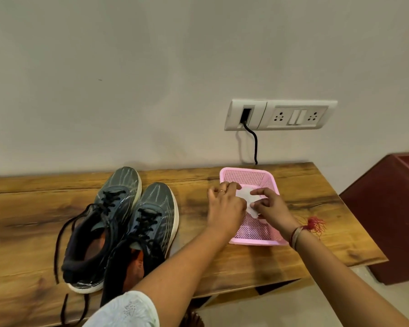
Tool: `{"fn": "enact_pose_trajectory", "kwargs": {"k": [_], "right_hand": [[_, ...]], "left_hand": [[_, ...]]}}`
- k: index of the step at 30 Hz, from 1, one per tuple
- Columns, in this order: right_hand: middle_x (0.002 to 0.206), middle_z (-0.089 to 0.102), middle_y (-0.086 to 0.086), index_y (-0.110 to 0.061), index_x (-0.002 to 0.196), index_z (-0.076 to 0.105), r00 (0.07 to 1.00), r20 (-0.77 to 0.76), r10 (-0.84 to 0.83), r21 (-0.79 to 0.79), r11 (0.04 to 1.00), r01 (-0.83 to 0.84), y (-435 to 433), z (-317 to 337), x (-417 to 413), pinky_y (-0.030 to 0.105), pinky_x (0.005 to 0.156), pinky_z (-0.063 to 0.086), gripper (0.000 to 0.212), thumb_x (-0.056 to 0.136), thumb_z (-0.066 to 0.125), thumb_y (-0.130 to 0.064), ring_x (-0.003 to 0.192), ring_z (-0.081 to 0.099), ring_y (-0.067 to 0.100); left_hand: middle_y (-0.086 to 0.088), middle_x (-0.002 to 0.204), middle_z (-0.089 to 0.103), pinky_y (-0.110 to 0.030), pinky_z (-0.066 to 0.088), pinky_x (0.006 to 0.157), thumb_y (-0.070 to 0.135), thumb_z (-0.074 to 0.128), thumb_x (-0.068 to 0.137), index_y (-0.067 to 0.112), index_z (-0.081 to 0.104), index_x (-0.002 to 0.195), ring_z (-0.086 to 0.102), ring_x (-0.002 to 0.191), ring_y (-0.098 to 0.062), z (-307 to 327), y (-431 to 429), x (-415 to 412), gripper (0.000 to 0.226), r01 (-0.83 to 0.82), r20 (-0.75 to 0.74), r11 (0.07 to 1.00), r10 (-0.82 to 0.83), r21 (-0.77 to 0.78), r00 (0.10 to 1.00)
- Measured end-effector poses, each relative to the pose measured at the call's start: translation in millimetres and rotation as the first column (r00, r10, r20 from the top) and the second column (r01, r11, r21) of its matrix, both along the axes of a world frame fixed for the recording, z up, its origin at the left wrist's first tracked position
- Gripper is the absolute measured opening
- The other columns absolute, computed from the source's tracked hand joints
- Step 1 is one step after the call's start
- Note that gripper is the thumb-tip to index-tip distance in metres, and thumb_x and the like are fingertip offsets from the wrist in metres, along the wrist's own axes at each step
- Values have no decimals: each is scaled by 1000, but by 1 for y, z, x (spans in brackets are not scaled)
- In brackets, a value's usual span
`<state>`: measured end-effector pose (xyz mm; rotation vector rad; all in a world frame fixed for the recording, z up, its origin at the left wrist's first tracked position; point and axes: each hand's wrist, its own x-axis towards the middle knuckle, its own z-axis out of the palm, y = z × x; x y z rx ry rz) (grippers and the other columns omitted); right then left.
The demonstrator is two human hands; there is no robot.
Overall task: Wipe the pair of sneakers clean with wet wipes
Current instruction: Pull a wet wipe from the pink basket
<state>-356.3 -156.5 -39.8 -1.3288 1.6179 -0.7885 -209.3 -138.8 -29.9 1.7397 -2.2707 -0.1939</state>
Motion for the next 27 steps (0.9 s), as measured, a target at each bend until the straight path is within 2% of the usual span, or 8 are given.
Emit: {"fn": "enact_pose_trajectory", "kwargs": {"k": [1, 4, 7, 10, 14, 18, 22, 27], "right_hand": [[81, 66, 15, -14, 109, 56, 1000, -6, 5, 2, 1000, -5, 0, 0, 0, 29, 63, 55, 25, 89, 56, 1, 78, 65, 23], [83, 65, 18, -15, 109, 56, 998, -58, -11, -28, 1000, 10, -3, 2, -2, 38, 69, 55, 24, 89, 56, -1, 81, 65, 27], [80, 62, 15, -12, 110, 56, 998, -52, -40, -25, 999, 38, -9, 8, -6, 30, 63, 53, 24, 89, 56, 0, 74, 61, 19], [79, 62, 17, -10, 109, 55, 1000, 14, -20, 10, 1000, 20, -10, 13, -4, 20, 55, 51, 23, 89, 56, 2, 71, 60, 16], [83, 64, 21, -10, 107, 57, 996, -63, -55, -42, 998, 53, -15, 9, -6, 40, 70, 54, 21, 88, 56, 1, 77, 61, 27], [85, 64, 15, -15, 97, 61, 981, -128, -149, -111, 985, 135, -20, 8, -16, 43, 71, 54, 22, 87, 51, 1, 82, 62, 33], [92, 62, 7, -15, 92, 62, 943, -216, -253, -213, 955, 208, -24, 13, -25, 34, 68, 48, 26, 86, 43, 2, 79, 55, 22], [92, 60, 5, -14, 88, 60, 919, -22, -393, -228, 897, 378, -29, 21, -33, 31, 67, 47, 27, 91, 37, 1, 84, 54, 22]], "left_hand": [[5, 115, 62, -37, 20, 85, 33, 80, 64, 31, 76, 71, 52, 110, -21, -5, -1, -1, 9, -19, -16, 999, 18, -30, 1000], [5, 134, 48, -42, 19, 99, 29, 62, 86, 27, 73, 98, 35, 127, -22, -13, -4, 0, 16, 18, -59, 999, -16, 39, 998], [6, 128, 54, -41, 21, 98, 31, 56, 91, 26, 66, 109, 36, 125, -20, -9, -7, 4, 21, 73, 23, 995, -74, 62, 997], [0, 117, 62, -42, 24, 92, 31, 57, 89, 24, 60, 113, 42, 119, -23, -2, -10, 0, 25, 123, 107, 992, -124, 19, 987], [1, 110, 62, -40, 27, 87, 21, 50, 94, 24, 66, 107, 45, 113, -25, -5, -12, -2, 22, 125, 174, 992, -120, -16, 977], [0, 104, 63, -39, 28, 83, 13, 49, 92, 18, 65, 101, 46, 109, -25, -9, -17, 1, 19, 240, 228, 971, -237, 16, 944], [-2, 104, 64, -46, 30, 100, 17, 59, 85, 17, 63, 102, 49, 113, -25, -4, -29, 5, 18, 353, 363, 915, -401, 194, 841], [-8, 128, 55, -58, 11, 114, 28, 61, 87, 14, 57, 125, 33, 137, -29, -9, -35, 7, 40, 333, 462, 896, -438, 294, 771]]}}
